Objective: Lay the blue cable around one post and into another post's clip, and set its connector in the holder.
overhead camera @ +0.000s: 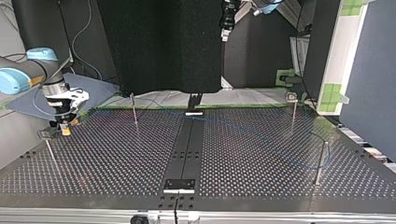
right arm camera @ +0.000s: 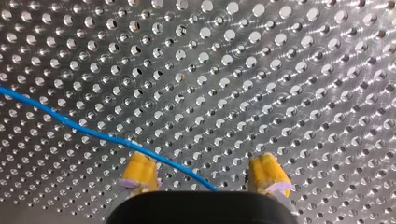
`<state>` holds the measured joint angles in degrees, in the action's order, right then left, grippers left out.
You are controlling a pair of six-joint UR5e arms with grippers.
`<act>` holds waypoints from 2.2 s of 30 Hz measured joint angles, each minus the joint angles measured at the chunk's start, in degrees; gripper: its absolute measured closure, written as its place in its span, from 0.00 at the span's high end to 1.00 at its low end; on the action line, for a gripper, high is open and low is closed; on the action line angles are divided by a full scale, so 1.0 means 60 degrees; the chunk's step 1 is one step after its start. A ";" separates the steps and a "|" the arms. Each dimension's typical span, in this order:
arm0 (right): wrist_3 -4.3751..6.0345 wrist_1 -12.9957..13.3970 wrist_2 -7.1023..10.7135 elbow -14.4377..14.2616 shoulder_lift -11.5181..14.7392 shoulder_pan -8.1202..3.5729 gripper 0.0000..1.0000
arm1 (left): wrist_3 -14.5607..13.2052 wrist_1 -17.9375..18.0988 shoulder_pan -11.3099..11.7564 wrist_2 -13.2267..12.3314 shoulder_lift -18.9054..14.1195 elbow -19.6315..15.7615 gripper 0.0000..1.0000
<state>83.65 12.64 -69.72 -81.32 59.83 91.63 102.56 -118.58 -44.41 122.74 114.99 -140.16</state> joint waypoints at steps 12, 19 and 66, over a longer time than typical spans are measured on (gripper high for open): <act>-0.0219 -0.0294 -0.0271 -0.0003 0.0137 0.0063 1.00 | 0.0000 -0.0032 0.0000 0.0075 0.0000 0.0000 1.00; -0.0268 -0.0435 -0.0413 -0.0013 0.0244 0.0116 1.00 | 0.0000 -0.0044 0.0000 0.0101 0.0003 0.0000 1.00; -0.0239 0.0486 -0.1774 -0.1956 0.1141 0.2074 1.00 | 0.0424 0.0299 0.0004 0.0180 -0.0189 0.0610 1.00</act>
<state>82.22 15.55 -80.37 -93.06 66.67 104.07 105.11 -116.78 -44.38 123.82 113.85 -136.50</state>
